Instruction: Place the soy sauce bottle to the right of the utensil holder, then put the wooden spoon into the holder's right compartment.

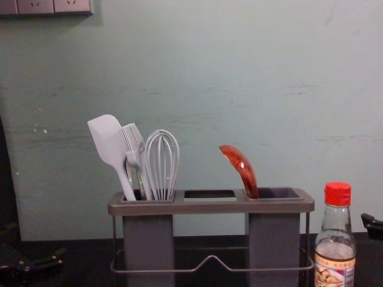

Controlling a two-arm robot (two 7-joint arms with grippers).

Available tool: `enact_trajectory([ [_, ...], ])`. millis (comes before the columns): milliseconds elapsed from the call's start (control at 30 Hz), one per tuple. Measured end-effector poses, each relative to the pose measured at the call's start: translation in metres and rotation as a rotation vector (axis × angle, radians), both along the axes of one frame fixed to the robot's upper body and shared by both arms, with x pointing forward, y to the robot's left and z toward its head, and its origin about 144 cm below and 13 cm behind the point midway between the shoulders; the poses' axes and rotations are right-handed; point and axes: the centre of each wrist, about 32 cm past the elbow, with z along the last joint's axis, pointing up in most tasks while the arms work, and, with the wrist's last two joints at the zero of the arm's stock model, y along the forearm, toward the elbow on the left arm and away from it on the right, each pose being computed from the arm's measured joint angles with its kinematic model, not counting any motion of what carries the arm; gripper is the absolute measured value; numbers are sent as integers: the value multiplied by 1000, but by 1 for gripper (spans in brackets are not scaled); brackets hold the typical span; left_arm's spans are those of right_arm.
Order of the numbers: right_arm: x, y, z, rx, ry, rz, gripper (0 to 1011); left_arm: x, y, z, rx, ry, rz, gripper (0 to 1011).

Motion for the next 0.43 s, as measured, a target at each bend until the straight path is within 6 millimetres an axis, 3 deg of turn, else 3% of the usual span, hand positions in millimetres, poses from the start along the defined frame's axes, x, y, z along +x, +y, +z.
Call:
enact_trajectory([
  [433,0,0,0,2,-3,2,1003,0,0,0,0,0,0,1005],
])
